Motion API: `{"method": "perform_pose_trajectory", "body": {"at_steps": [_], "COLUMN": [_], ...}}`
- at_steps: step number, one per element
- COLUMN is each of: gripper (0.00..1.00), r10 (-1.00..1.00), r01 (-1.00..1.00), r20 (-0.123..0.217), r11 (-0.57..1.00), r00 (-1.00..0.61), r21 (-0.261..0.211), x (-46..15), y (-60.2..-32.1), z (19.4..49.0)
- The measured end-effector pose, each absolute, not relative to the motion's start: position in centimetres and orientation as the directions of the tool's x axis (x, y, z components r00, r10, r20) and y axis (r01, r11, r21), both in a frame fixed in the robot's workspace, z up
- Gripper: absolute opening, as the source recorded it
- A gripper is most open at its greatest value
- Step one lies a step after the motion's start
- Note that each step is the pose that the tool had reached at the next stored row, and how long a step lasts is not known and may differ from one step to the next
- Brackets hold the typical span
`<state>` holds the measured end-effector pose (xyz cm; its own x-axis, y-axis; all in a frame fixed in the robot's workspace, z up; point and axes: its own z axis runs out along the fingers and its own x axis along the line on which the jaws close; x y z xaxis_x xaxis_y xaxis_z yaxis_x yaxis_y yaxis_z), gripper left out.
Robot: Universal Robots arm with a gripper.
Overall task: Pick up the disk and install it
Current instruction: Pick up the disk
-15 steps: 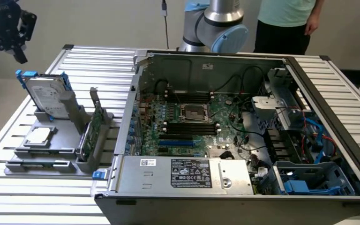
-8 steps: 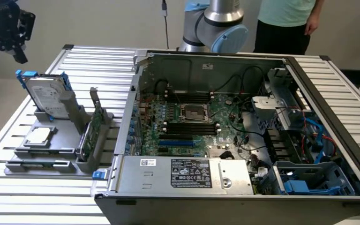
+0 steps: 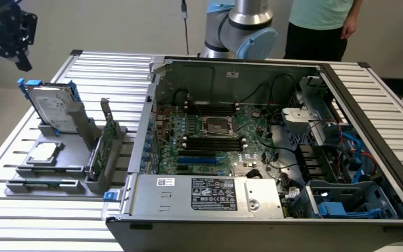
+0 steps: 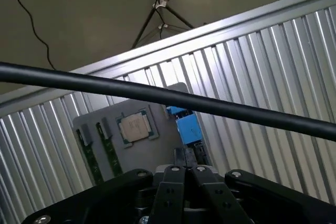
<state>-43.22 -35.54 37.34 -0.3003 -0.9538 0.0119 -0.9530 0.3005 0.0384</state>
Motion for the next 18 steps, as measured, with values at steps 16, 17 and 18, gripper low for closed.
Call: {"method": "perform_pose_trajectory", "body": {"at_steps": [16,17,18], "gripper": [0.11,0.11,0.11], "r10": [-0.99,-0.991,-0.992], "r01": [-0.989,-0.99,-0.991], "r20": [-0.006,-0.006,-0.007], "r11": [0.142,0.134,0.127], "r00": [-0.142,-0.135,-0.127], "r21": [0.037,0.037,0.036], "x": [-43.5,-43.5,-43.6], "y": [-35.4,-35.3,-35.3], "z": [36.0,35.9,35.9]}}
